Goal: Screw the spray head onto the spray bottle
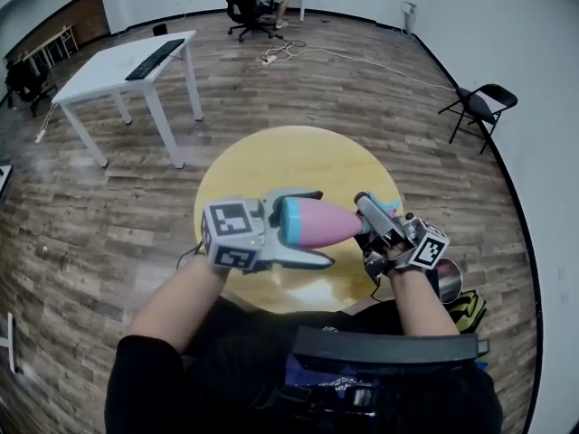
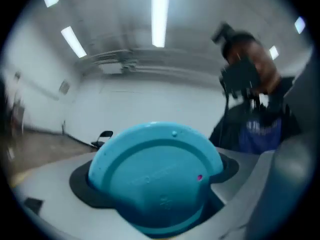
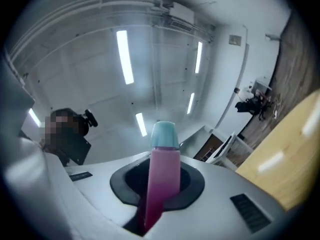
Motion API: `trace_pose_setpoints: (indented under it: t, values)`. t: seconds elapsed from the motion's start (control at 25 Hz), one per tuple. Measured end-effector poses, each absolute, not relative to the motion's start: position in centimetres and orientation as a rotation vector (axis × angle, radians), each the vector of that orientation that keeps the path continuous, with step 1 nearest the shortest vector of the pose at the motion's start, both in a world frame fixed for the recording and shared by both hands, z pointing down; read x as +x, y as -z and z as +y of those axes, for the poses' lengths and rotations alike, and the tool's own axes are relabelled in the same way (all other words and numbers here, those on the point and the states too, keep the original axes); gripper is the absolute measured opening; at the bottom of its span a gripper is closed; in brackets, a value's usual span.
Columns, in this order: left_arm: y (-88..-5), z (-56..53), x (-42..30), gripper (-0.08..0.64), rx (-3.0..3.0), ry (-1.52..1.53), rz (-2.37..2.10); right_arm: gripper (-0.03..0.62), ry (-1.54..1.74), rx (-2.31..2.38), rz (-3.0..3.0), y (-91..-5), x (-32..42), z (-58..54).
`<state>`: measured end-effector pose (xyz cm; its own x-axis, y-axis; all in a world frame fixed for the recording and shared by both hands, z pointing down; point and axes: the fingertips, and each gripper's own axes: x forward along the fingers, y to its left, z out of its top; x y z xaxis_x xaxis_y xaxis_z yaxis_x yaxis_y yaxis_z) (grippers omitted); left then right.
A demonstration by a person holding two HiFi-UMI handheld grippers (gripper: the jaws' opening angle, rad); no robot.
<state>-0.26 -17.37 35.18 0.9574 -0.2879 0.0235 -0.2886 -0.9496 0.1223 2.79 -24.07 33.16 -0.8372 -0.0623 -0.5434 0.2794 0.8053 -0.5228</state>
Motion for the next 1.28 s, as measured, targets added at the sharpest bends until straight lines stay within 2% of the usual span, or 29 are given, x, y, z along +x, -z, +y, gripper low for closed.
trace_pose_setpoints:
  t: [0.04,0.12,0.16,0.2,0.24,0.32,0.4,0.52,0.56,0.64,0.76,0.92,1.0,1.12,1.16,1.2,1.28]
  values:
    - [-36.4,-16.8,0.2,0.557,3.21,-0.277,-0.525,0.037,0.928,0.205,2.399,-33.7,2.8,-24.2]
    - [-39.8,-17.0,-0.2,0.557,3.548,-1.087,-0.791,0.037,1.105,0.243,2.368,-35.2,2.4,-24.4]
    - [-41.2,-17.8,-0.9,0.554,3.573,-1.509,-0.934,0.038,1.159,0.23,2.372,-35.8,2.3,-24.6]
    - [-42.0,-18.3,-1.4,0.552,3.55,-1.766,-1.02,0.037,1.188,0.211,2.378,-36.3,2.2,-24.7]
    - [-42.1,-18.4,-1.5,0.552,3.55,-1.803,-1.035,0.037,1.198,0.199,2.379,-36.4,2.1,-24.8]
    - [-40.9,-17.9,-1.2,0.552,3.573,-1.5,-1.007,0.037,1.177,0.201,2.371,-36.0,2.1,-24.7]
    - [-38.2,-18.2,-2.1,0.551,3.473,-0.896,-1.002,0.037,1.1,0.185,2.339,-35.1,2.9,-25.1]
    - [-32.9,-20.2,-5.5,0.552,2.938,0.183,-0.718,0.037,0.982,0.101,2.273,-33.5,5.3,-26.8]
    - [-31.8,-20.7,-6.6,0.552,2.73,0.414,-0.59,0.037,0.928,0.076,2.288,-33.2,5.6,-26.8]
    - [-31.4,-21.1,-7.2,0.561,2.466,0.616,-0.411,0.037,0.756,0.022,2.411,-32.8,4.9,-25.8]
    - [-33.3,-20.2,-3.8,0.571,2.511,0.463,-0.377,0.037,0.548,0.007,2.567,-32.8,3.0,-23.9]
    - [-34.3,-17.3,-0.5,0.56,2.862,0.126,-0.366,0.037,0.623,0.1,2.556,-33.0,3.2,-23.3]
    - [-36.7,-16.4,0.3,0.557,3.211,-0.324,-0.491,0.035,0.796,0.15,2.522,-33.8,2.9,-23.6]
    - [-40.8,-16.9,0.2,0.552,3.612,-1.413,-0.848,0.037,1.176,0.2,2.387,-36.2,2.2,-24.7]
    - [-41.3,-16.9,0.4,0.552,3.657,-1.674,-0.921,0.037,1.256,0.21,2.348,-36.9,2.3,-25.0]
    - [-41.5,-16.8,0.6,0.552,3.685,-1.766,-0.952,0.037,1.291,0.217,2.33,-37.2,2.4,-24.9]
    - [-40.8,-16.9,0.0,0.555,3.689,-1.536,-1.012,0.037,1.252,0.21,2.342,-36.9,2.3,-24.7]
